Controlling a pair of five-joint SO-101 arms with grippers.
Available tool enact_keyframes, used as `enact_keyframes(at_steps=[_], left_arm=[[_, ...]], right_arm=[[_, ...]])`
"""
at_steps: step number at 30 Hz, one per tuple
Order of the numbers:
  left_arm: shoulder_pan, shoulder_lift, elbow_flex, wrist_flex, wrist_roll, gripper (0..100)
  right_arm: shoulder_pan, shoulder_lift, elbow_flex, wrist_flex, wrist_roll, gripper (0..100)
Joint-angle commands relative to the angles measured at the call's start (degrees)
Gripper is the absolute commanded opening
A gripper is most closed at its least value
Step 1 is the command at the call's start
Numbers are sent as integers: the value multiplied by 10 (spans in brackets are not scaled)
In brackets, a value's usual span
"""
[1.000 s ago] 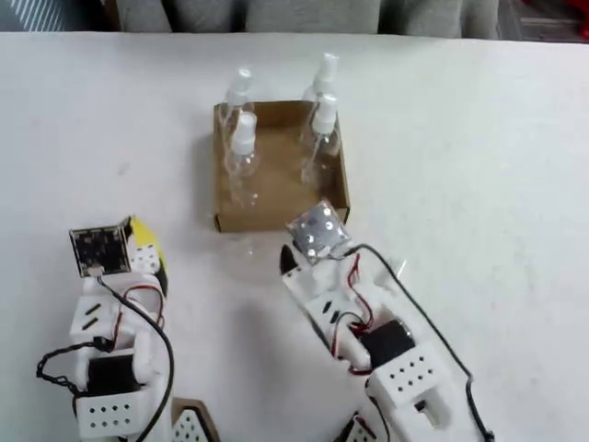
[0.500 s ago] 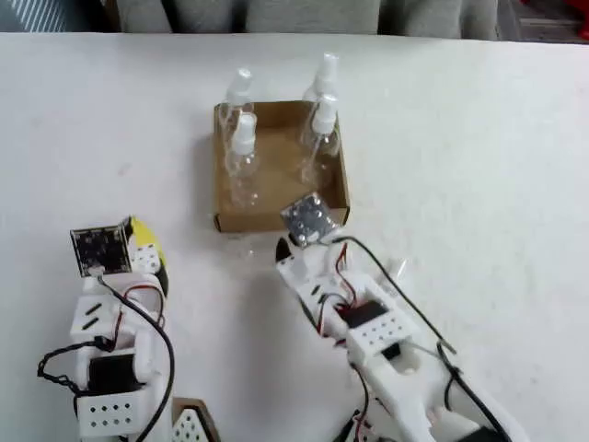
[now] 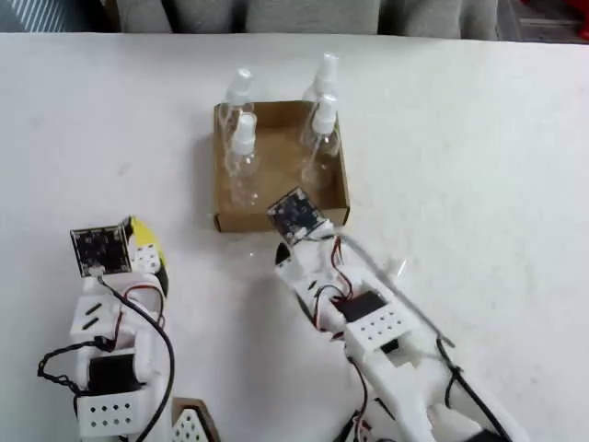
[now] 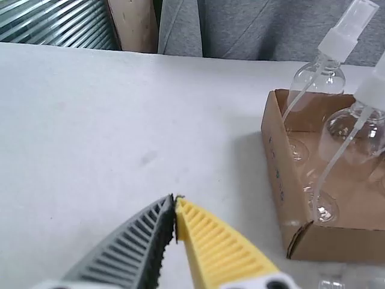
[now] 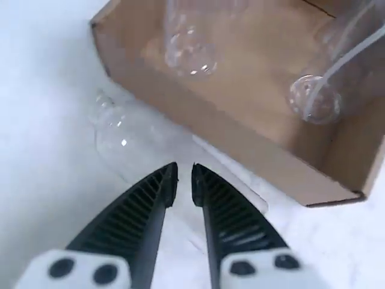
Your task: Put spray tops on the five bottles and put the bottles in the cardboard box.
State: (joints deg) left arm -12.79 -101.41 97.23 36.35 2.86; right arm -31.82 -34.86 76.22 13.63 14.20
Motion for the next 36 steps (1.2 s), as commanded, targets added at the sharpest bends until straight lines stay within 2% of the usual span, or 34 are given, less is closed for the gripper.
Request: enact_keyframes(at_steps=[1, 6, 10, 14, 19, 25, 31, 36], left_arm=[[-7, -8, -1, -15, -7, 22], [-7, -8, -1, -16, -7, 22], [-7, -8, -1, -16, -7, 22], [-7, -8, -1, -16, -7, 22], [-7, -8, -1, -15, -7, 22], [-7, -8, -1, -15, -7, 22], [-7, -8, -1, -15, -7, 22], [-7, -8, -1, -16, -7, 22]], right_arm=[[-9, -86, -9, 99, 20, 18], [-16, -258, -21, 233, 24, 18], [-58, -357, -61, 337, 26, 18], [-97, -364, -104, 368, 113, 18], [-104, -273, -145, 339, 200, 22], [-104, -86, -229, 335, 249, 135], [-104, 86, -317, 339, 349, 149], [-104, 188, -378, 340, 357, 180]])
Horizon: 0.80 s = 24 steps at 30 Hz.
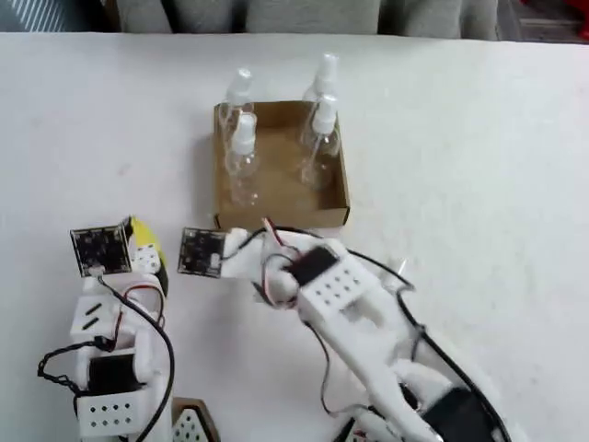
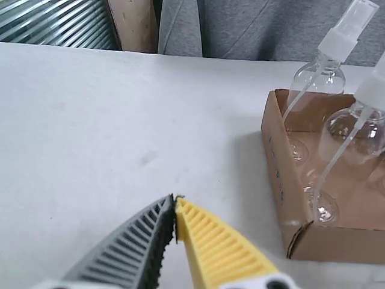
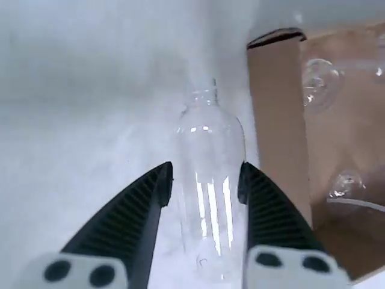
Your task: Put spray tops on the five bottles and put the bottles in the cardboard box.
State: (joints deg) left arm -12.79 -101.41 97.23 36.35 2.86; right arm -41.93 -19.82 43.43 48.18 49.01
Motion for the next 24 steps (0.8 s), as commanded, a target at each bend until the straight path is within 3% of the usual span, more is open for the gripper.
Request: enact_keyframes(at_steps=[1, 5, 24], left_arm=[[-7, -8, -1, -16, -7, 22], [-7, -8, -1, -15, -29, 22], [-7, -8, -1, -15, -38, 22]], right_arm=[[-3, 52, -59, -6, 9, 200], [0, 96, -83, -6, 9, 258], [-15, 200, -121, 14, 41, 264]])
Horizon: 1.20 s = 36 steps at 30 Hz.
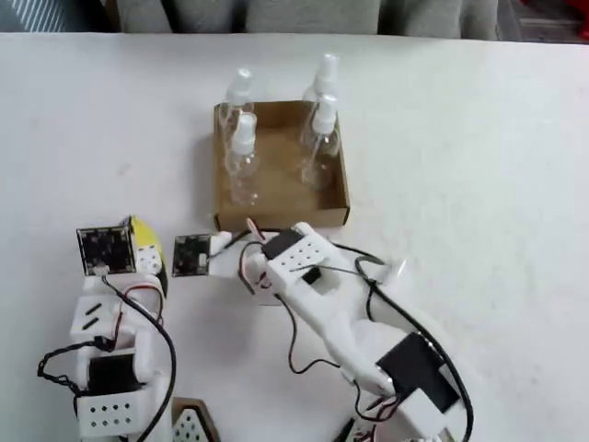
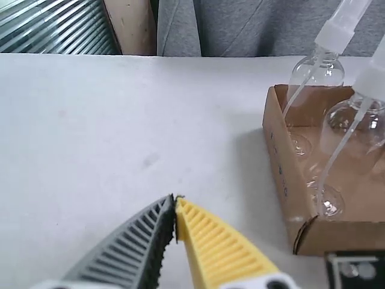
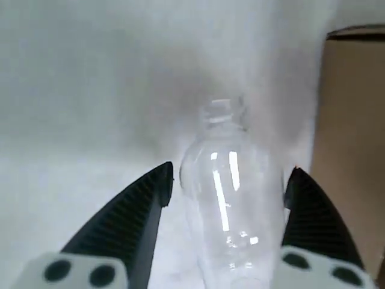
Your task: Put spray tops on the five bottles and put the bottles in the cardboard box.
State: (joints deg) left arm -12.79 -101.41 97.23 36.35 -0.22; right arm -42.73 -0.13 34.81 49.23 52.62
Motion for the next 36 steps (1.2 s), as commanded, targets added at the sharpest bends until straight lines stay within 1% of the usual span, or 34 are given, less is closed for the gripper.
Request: enact_keyframes(at_steps=[1, 8, 12, 19, 23, 25, 26, 29, 32, 34, 36], left_arm=[[-7, -8, -1, -15, -7, 22], [-7, -8, -1, -15, -8, 22], [-7, -8, -1, -15, -8, 22], [-7, -8, -1, -15, -8, 22], [-7, -8, -1, -15, -8, 22], [-7, -8, -1, -15, -8, 22], [-7, -8, -1, -15, -8, 22], [-7, -8, -1, -15, -8, 22], [-7, -8, -1, -15, -8, 22], [-7, -8, -1, -15, -8, 22], [-7, -8, -1, -15, -8, 22]], right_arm=[[-7, 9, -41, 4, 5, 264], [-6, 36, -51, 6, 10, 264], [-6, 51, -52, 34, 68, 264], [-6, 56, -52, 33, 74, 262], [-5, 56, -52, 36, 113, 260], [-4, 57, -51, 37, 115, 222], [-4, 57, -51, 37, 117, 180], [-4, 58, -52, 36, 118, 12], [0, 52, -52, 43, 114, 46], [1, 42, -62, 61, 114, 16], [7, 22, -76, 97, 113, 19]])
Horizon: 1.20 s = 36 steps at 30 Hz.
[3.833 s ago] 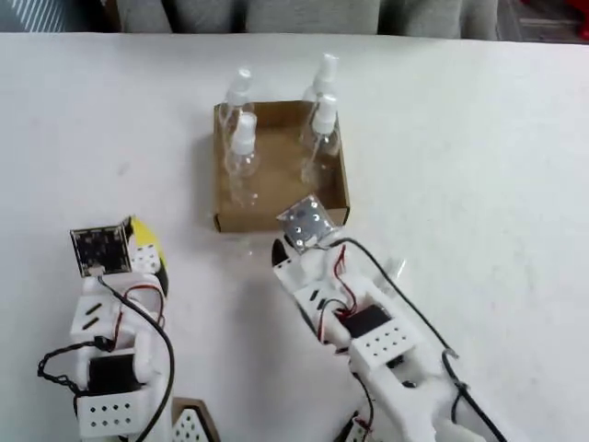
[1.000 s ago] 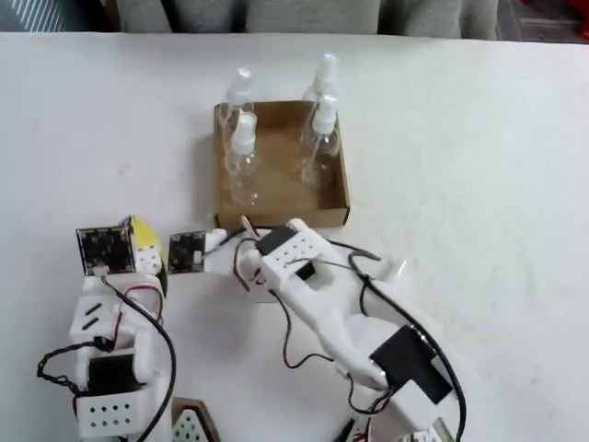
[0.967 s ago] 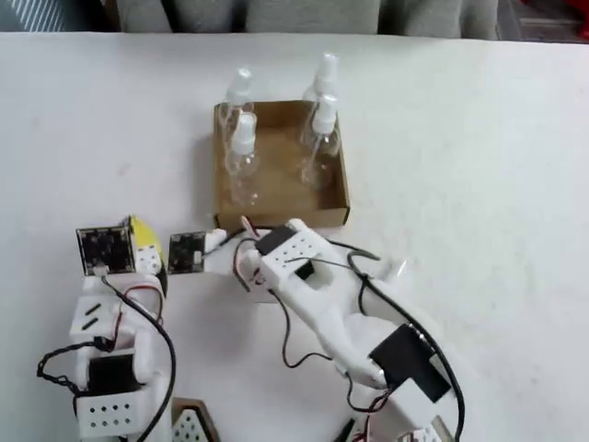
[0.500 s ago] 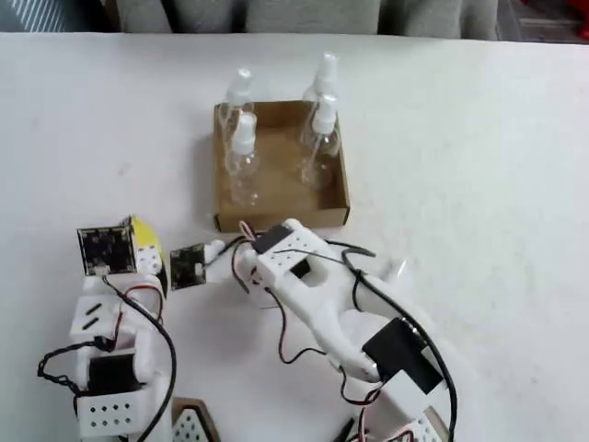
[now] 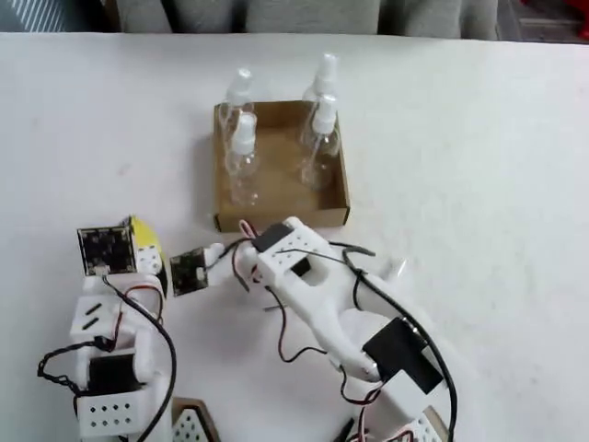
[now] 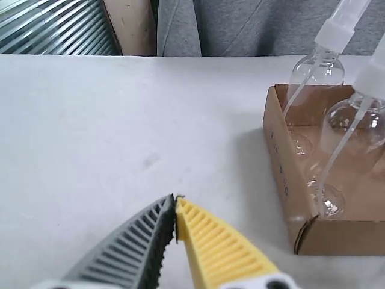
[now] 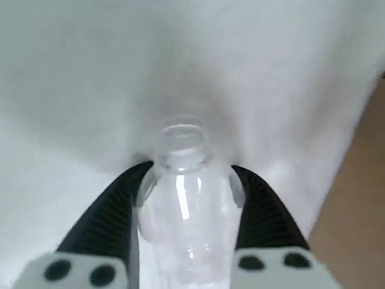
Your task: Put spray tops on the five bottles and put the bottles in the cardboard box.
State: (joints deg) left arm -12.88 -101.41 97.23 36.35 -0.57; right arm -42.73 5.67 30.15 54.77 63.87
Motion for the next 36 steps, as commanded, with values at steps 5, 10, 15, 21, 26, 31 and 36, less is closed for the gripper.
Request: enact_keyframes(at_steps=[5, 10, 15, 21, 26, 31, 36], left_arm=[[-6, -8, -1, -15, -4, 22], [-6, -8, -1, -15, -4, 22], [-6, -8, -1, -15, -4, 22], [-2, -8, -1, -14, -1, 22], [19, -8, -1, -11, 0, 22], [101, -9, -42, 64, -4, 24], [203, -7, -111, 138, -39, 24]], right_arm=[[43, -130, -64, 124, -91, 15], [87, -244, -64, 177, -222, 15], [159, -339, -63, 227, -362, 15], [331, -429, -9, 235, -516, 15], [490, -495, 127, 152, -549, 16], [606, -561, 284, 27, -542, 16], [733, -618, 344, -15, -542, 17]])
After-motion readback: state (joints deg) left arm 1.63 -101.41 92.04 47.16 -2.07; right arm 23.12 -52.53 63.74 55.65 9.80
